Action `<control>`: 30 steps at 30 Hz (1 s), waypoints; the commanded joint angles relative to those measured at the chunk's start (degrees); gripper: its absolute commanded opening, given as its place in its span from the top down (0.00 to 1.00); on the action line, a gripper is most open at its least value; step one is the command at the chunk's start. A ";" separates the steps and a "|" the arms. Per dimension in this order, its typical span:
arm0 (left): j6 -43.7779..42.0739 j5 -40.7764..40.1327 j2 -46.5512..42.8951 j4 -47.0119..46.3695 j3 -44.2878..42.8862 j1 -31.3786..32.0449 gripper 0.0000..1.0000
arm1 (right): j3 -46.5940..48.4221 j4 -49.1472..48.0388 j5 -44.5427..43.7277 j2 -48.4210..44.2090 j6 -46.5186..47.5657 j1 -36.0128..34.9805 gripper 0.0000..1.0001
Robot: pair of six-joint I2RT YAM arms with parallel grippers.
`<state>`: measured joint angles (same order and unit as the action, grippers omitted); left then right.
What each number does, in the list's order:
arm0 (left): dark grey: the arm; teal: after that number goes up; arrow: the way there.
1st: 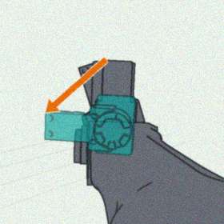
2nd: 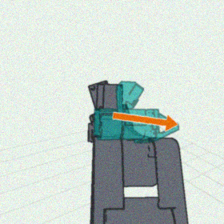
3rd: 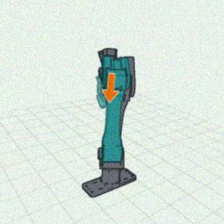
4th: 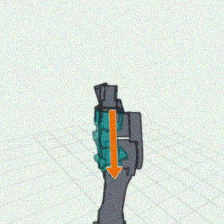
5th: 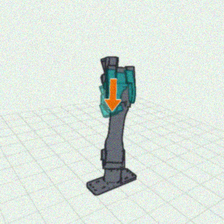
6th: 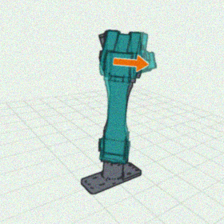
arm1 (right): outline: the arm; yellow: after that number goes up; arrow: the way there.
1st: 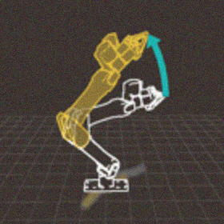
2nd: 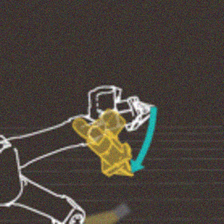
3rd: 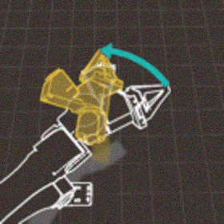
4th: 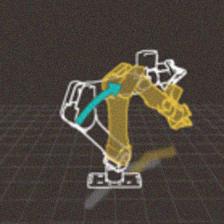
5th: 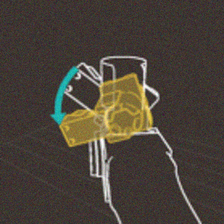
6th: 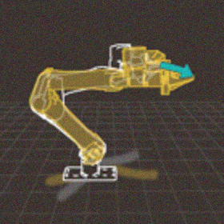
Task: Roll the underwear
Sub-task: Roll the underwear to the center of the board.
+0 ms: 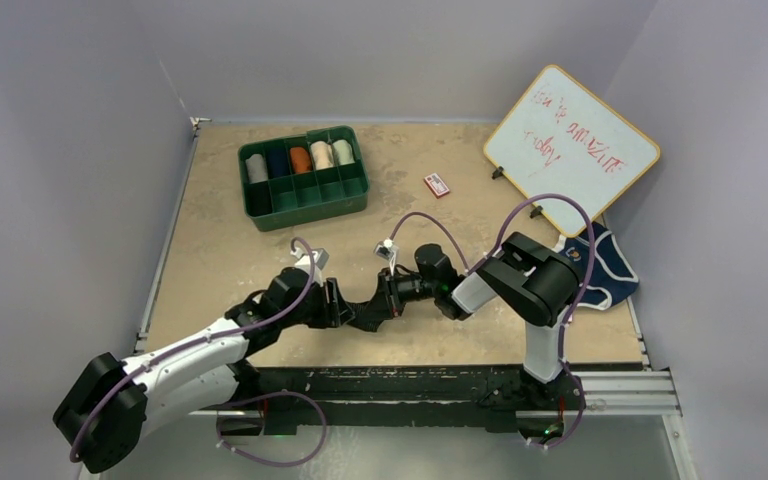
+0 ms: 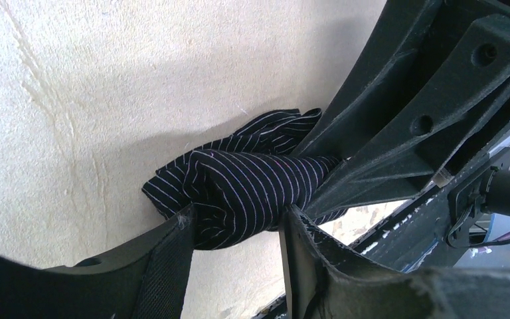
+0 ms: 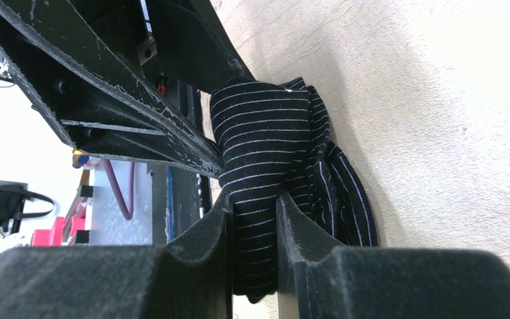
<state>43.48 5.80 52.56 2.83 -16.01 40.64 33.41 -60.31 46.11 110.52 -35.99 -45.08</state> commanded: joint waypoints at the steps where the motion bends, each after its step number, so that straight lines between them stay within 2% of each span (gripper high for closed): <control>1: 1.51 -3.11 0.76 -7.07 0.45 0.36 0.53 | -2.25 15.04 -0.93 3.79 2.71 -1.06 0.79; 8: 5.84 -7.55 -3.51 -7.05 3.85 0.23 0.50 | -2.01 14.80 0.07 4.41 3.12 -0.97 0.80; 11: 8.76 -7.98 -4.78 -10.50 6.49 0.23 0.48 | -1.97 15.07 -0.01 4.27 3.61 -0.86 0.80; 13: 9.54 -6.93 -4.33 -14.23 7.91 0.17 0.48 | -1.49 15.85 0.57 4.03 4.25 -0.89 0.79; 16: 9.62 -7.47 -1.82 -14.84 7.16 0.16 0.50 | -0.85 17.80 0.53 3.45 5.33 -0.89 0.77; 18: 10.12 -8.12 0.44 -13.73 6.11 0.14 0.53 | -0.27 19.32 0.39 2.96 6.08 -0.88 0.73; 23: 12.61 -11.20 7.30 -8.86 4.85 0.19 0.75 | 0.42 21.20 -0.60 0.76 6.87 -0.89 0.66; 26: 12.80 -11.88 10.79 -5.87 3.52 0.19 0.80 | 1.47 25.07 -1.80 -2.12 8.67 -0.88 0.61; 30: 12.47 -10.96 13.07 -6.16 3.44 0.25 0.81 | 3.13 30.65 -4.14 -6.05 11.61 -0.88 0.56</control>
<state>56.45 0.62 61.63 -10.22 -13.82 40.97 36.82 -45.78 43.97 106.02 -31.03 -44.23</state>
